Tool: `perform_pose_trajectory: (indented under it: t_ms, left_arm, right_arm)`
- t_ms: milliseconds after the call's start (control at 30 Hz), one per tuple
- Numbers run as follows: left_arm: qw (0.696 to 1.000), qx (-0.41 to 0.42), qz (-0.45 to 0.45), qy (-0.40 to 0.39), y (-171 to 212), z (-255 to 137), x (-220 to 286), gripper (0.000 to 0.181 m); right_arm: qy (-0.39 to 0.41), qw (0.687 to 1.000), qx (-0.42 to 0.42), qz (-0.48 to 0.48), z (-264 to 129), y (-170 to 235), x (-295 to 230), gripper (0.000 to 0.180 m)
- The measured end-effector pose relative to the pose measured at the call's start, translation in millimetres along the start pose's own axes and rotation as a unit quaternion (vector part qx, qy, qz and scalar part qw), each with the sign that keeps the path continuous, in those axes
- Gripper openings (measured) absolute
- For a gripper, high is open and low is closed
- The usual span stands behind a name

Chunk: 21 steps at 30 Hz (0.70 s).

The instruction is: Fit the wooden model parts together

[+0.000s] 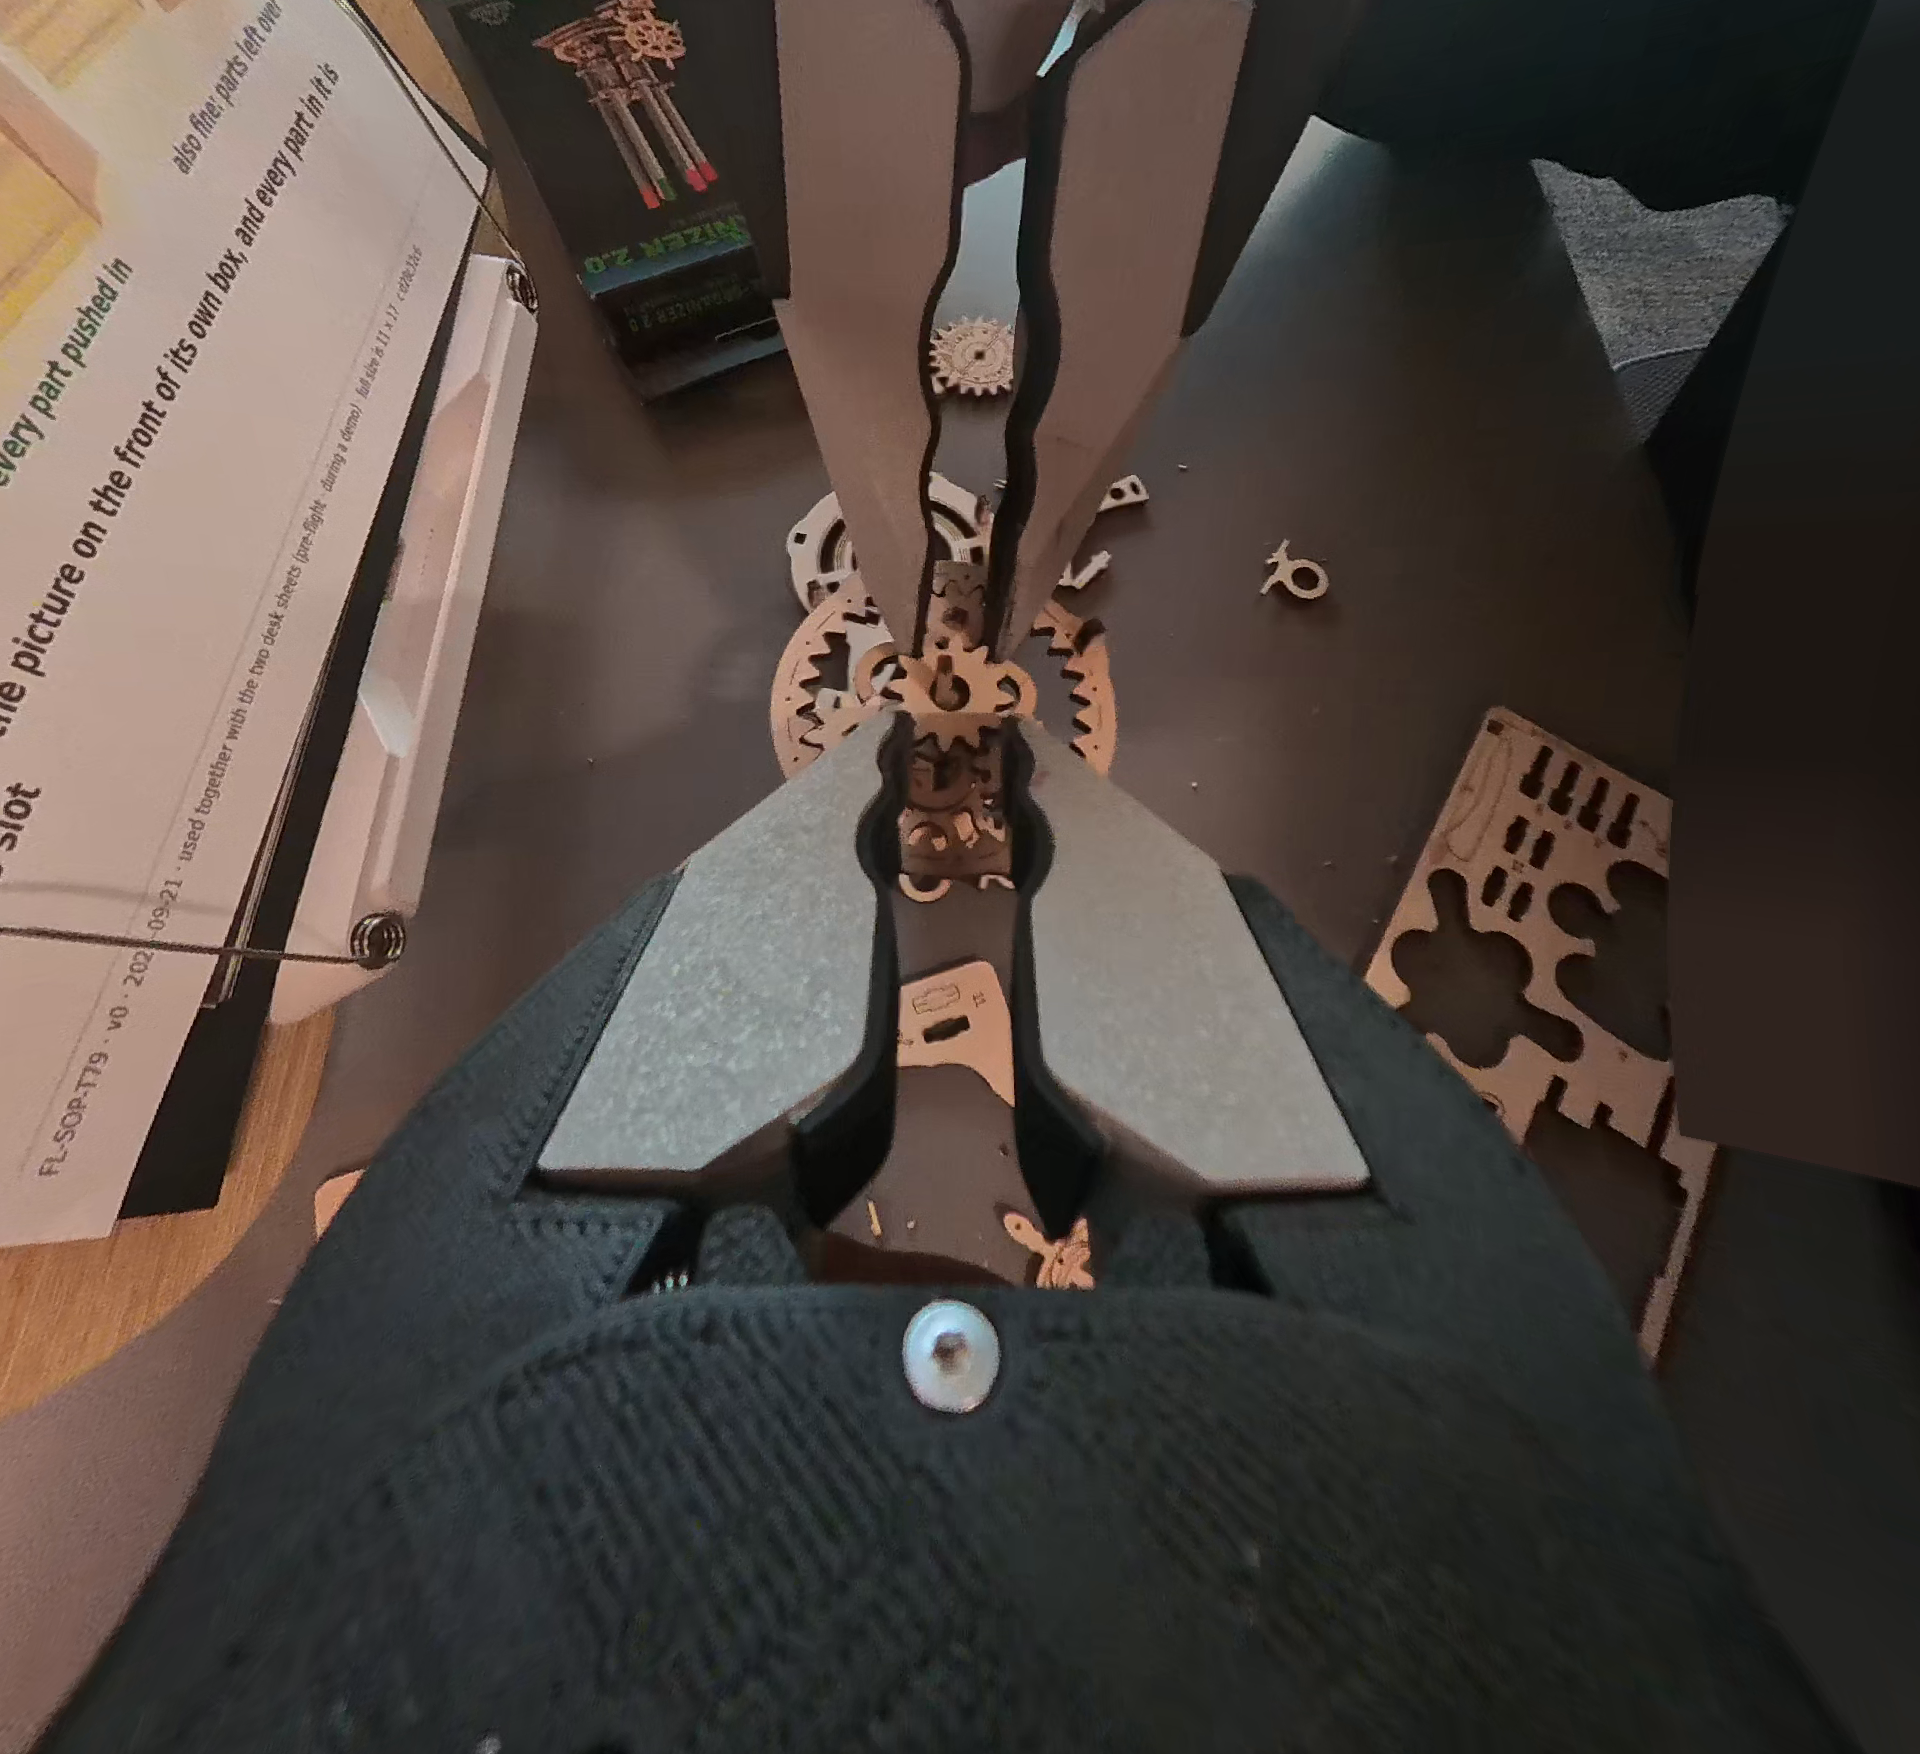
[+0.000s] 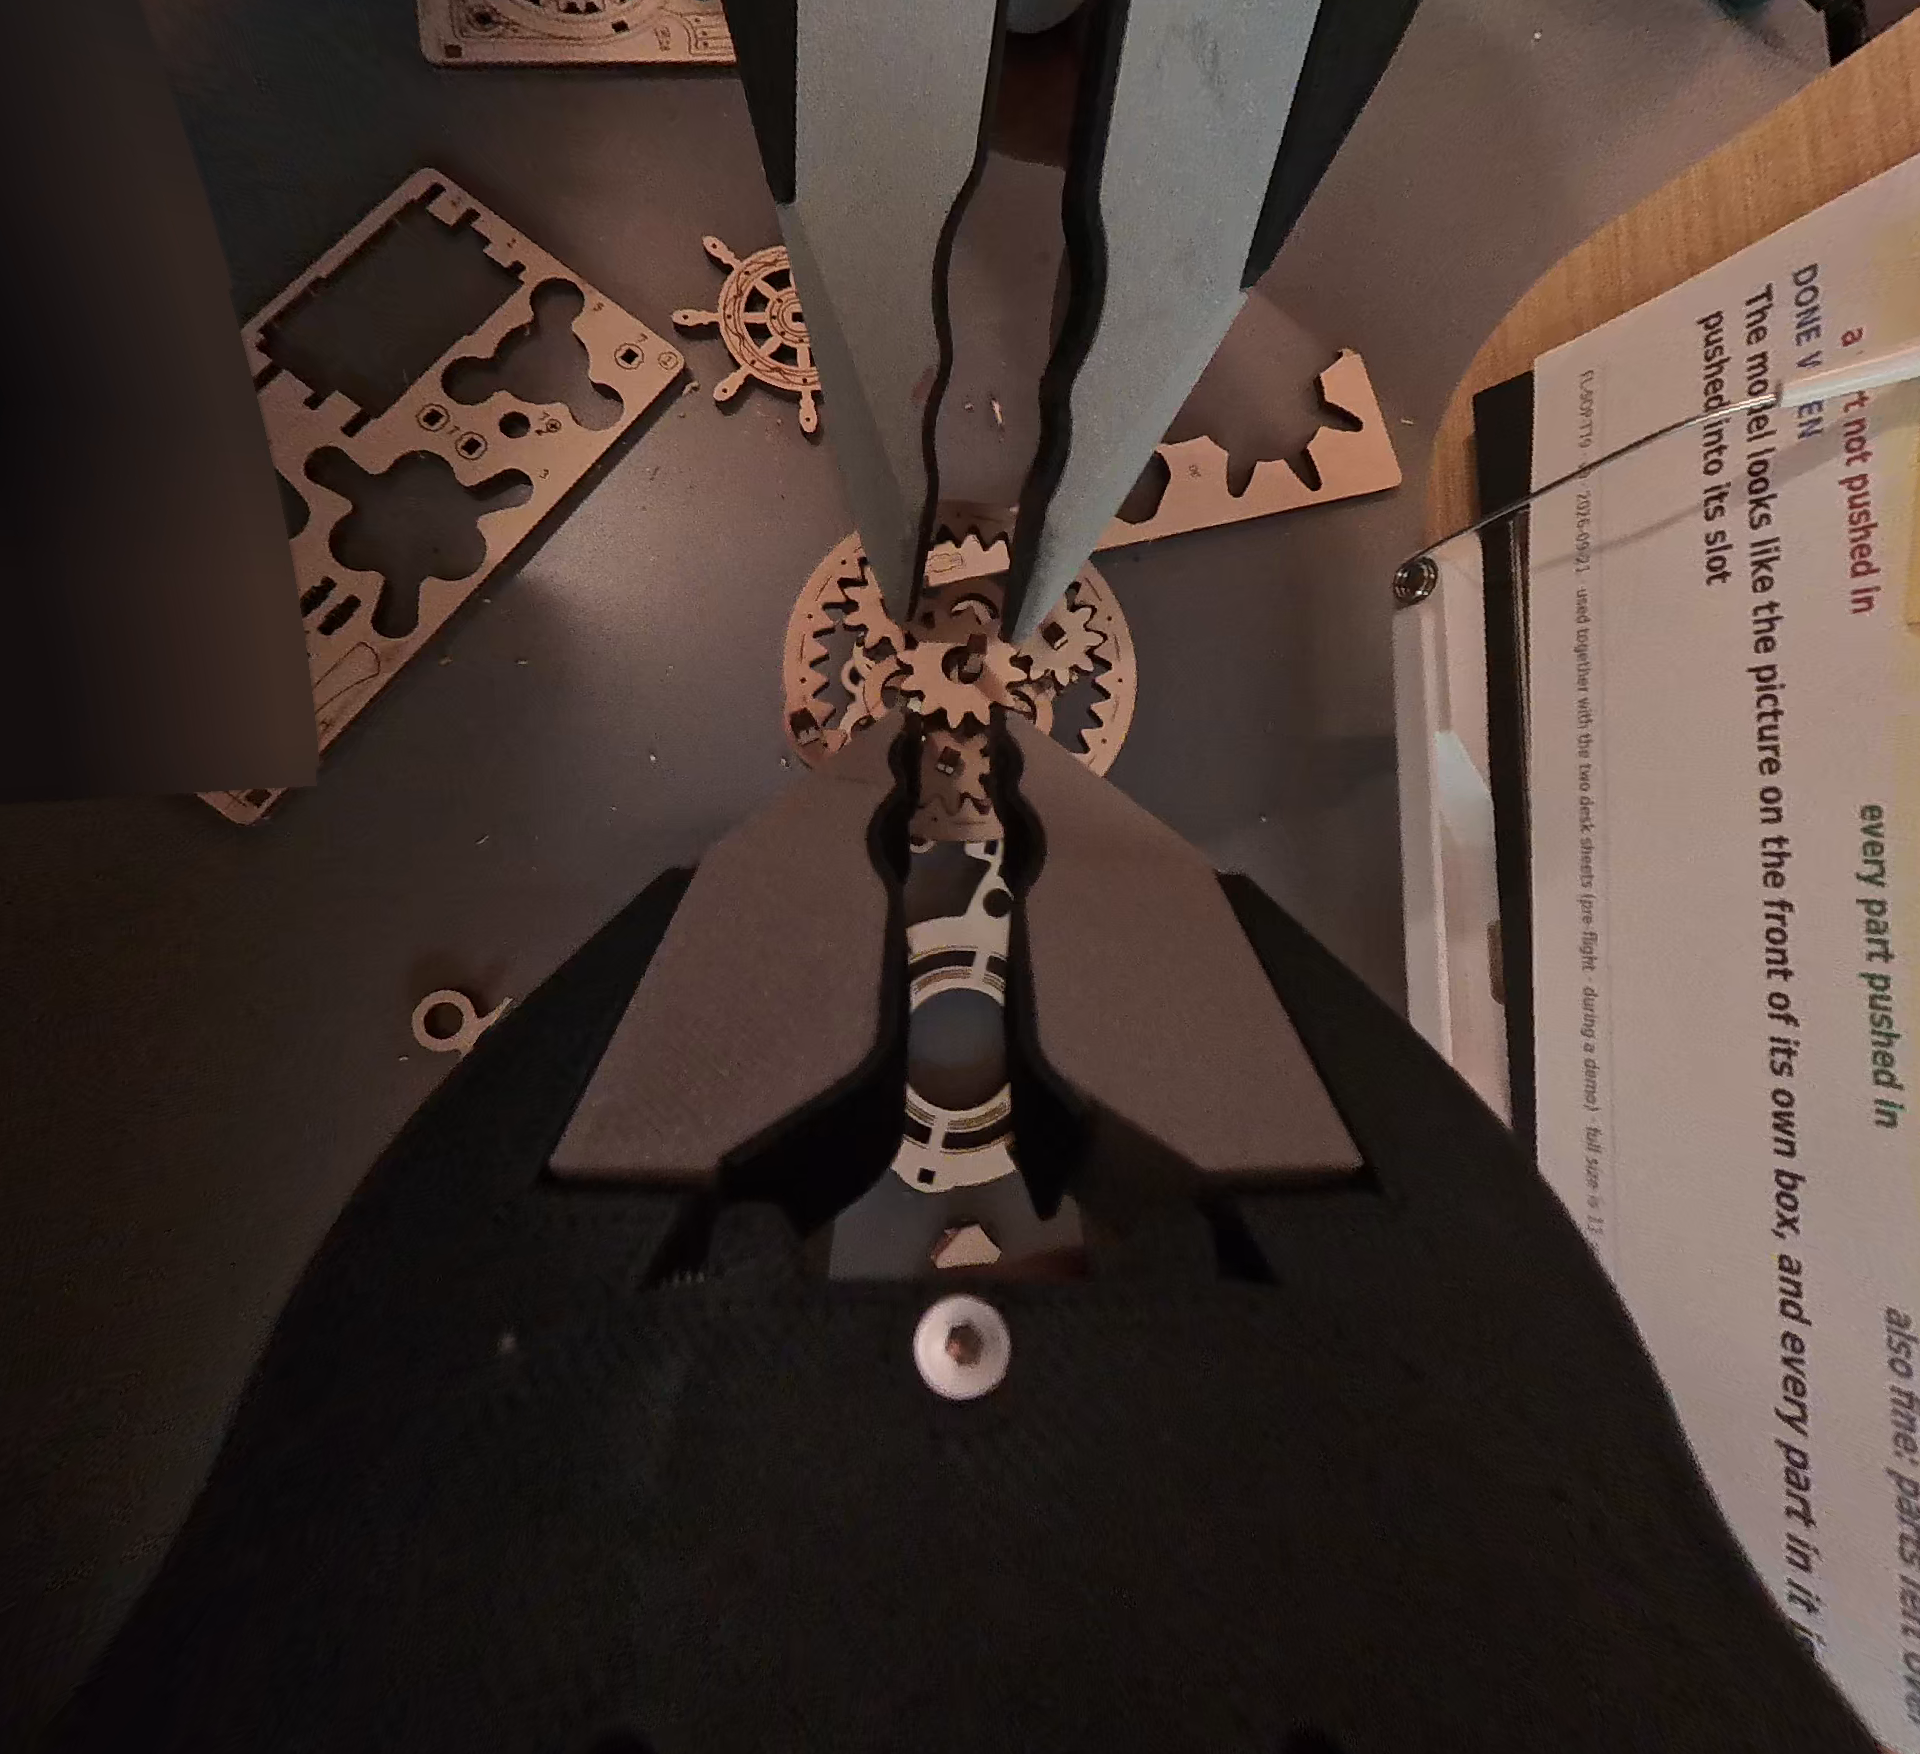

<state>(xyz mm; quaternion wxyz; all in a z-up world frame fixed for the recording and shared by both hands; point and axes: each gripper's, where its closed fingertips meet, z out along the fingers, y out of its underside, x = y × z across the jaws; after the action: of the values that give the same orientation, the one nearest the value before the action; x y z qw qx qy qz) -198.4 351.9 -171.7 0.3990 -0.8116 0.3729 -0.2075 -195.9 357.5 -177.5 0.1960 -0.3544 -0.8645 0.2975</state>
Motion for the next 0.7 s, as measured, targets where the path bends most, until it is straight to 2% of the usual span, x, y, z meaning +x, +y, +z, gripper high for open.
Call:
perform_pose_trajectory:
  t_ms: [200,700]
  left_arm:
    - [1.000,-0.011,0.014,-0.023,2.7,-0.1,-5.8,0.014]
    - [1.000,0.001,0.007,-0.015,-1.9,1.1,-3.2,0.015]
  right_arm:
    - [0.015,1.000,-0.008,-0.006,-0.6,1.4,3.1,0.012]
    - [0.009,1.000,0.007,-0.007,-3.7,-1.7,2.6,0.009]
